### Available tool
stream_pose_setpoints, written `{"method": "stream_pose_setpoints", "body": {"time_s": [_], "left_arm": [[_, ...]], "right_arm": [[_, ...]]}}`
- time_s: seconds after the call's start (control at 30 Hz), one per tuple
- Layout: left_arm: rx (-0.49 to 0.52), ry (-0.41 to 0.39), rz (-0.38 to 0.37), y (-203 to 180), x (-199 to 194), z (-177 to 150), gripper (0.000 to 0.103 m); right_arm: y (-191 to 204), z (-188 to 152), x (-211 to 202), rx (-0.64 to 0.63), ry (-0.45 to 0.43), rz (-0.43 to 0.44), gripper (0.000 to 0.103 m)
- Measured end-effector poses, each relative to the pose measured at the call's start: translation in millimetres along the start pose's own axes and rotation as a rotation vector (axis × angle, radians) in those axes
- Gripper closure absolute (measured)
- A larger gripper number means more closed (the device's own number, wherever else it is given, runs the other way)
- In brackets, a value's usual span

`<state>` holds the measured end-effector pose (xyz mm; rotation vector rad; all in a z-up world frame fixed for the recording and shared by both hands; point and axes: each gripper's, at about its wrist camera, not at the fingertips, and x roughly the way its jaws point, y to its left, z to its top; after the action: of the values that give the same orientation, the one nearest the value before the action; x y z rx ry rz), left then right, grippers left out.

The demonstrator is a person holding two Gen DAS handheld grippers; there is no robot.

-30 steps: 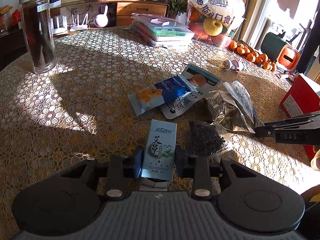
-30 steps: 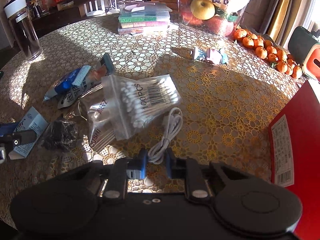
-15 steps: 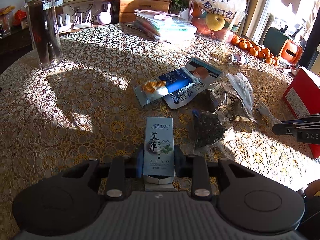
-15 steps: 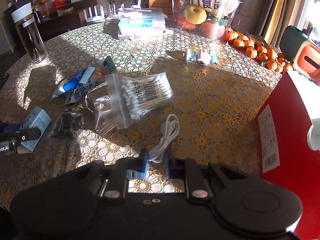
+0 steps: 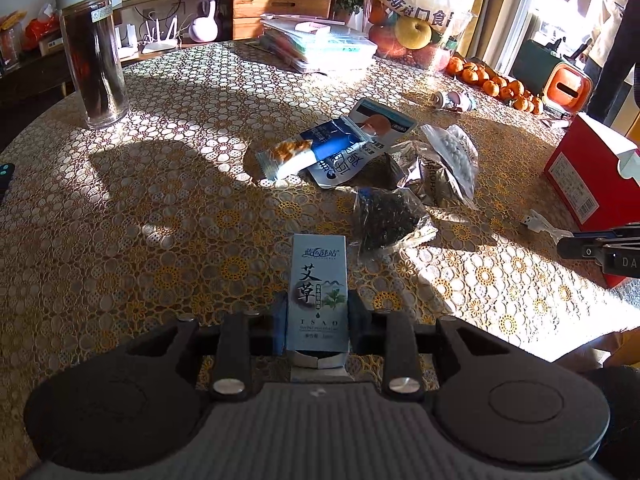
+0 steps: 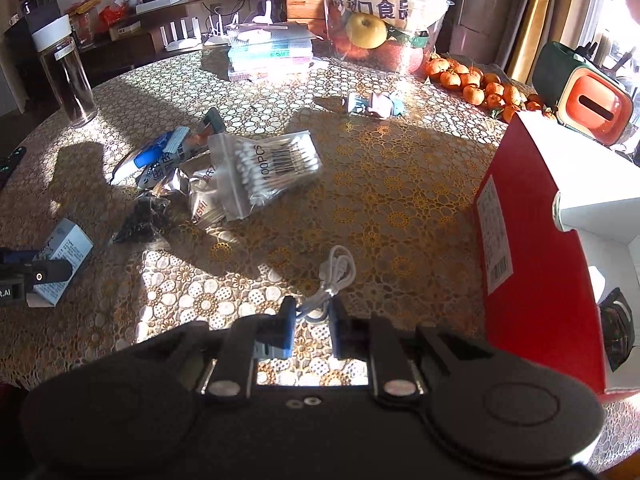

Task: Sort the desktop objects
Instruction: 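Carry the carton in the left tool and the cable in the right tool to the red box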

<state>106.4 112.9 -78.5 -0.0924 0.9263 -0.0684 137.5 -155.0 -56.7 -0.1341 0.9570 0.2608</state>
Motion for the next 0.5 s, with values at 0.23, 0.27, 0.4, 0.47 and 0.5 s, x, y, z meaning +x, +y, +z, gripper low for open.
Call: {"method": "stream_pose_setpoints", "body": {"time_s": [0.23,0.27,0.4,0.47,0.5], "left_arm": [[0.019,-0.004,-0.01,-11.6,-12.5,-0.4,0.075],[0.023,-0.004,-0.013,-13.5,-14.1,-0.3,0.075],[0.034,-0.003,-0.031,-21.3,-18.7,0.9,0.075],[0.041,-0.006,-0.035,-25.7,-20.4,1.3,0.075],[0.043,-0.007,-0.037,-27.3,-21.2,1.7,0.075]], "right_arm": [[-10.6,-5.6,-10.9,0.017,-0.02,-0.022,0.087],[-12.0,-6.5,-12.9,0.019,-0.024,-0.022,0.087],[-17.3,-8.6,-20.1,0.028,-0.039,-0.025,0.087],[-20.6,-9.4,-22.0,0.032,-0.042,-0.028,0.087],[-22.2,-9.7,-23.0,0.034,-0.043,-0.029,0.087]]}}
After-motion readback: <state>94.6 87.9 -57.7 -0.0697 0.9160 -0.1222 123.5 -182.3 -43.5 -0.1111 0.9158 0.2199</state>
